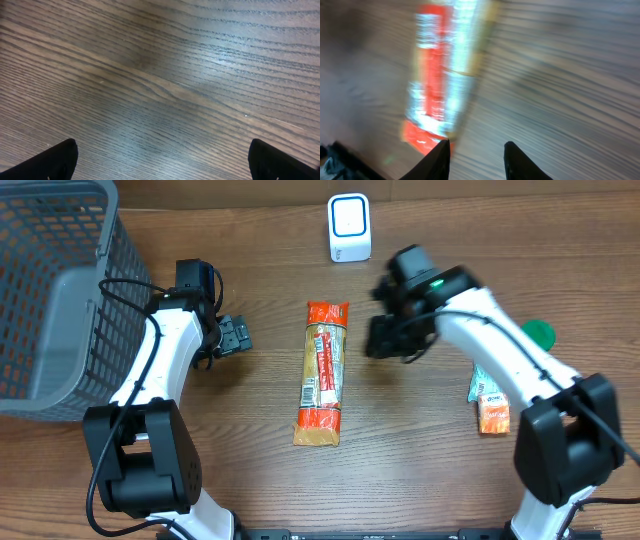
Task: Scan the item barcode
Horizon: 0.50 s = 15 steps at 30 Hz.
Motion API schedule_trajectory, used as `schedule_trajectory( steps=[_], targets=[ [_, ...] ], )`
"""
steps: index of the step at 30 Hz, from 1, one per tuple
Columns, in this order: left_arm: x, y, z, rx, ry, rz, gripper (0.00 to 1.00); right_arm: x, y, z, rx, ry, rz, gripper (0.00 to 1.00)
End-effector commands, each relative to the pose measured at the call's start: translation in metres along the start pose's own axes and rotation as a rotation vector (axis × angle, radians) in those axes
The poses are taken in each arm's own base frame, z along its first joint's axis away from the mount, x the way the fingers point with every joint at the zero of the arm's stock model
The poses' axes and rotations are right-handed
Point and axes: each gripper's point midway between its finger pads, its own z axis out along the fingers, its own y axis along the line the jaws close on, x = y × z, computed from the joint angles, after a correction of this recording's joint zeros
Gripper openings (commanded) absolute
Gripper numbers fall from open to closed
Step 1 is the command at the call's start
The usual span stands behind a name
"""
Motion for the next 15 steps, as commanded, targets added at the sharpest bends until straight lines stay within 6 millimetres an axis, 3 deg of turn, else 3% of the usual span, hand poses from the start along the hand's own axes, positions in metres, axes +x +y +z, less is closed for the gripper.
schedule_trajectory(
  steps=[1, 9, 15],
  targets=[
    [-0.001, 0.001, -0.001, 0.002, -0.004, -0.001, 1.0, 0.006, 0.039, 0.016, -0.005, -0.013, -0.021, 0.36],
    [-0.001, 0.001, -0.001, 0.002, -0.004, -0.001, 1.0, 0.027, 0.06, 0.055, 0.163, -0.019, -0.017, 0.36],
    [-0.001, 0.001, -0.001, 0.002, -0.004, -0.001, 1.0, 0.035, 0.05, 0.064, 0.189, 0.027, 0.003, 0.32]
  ],
)
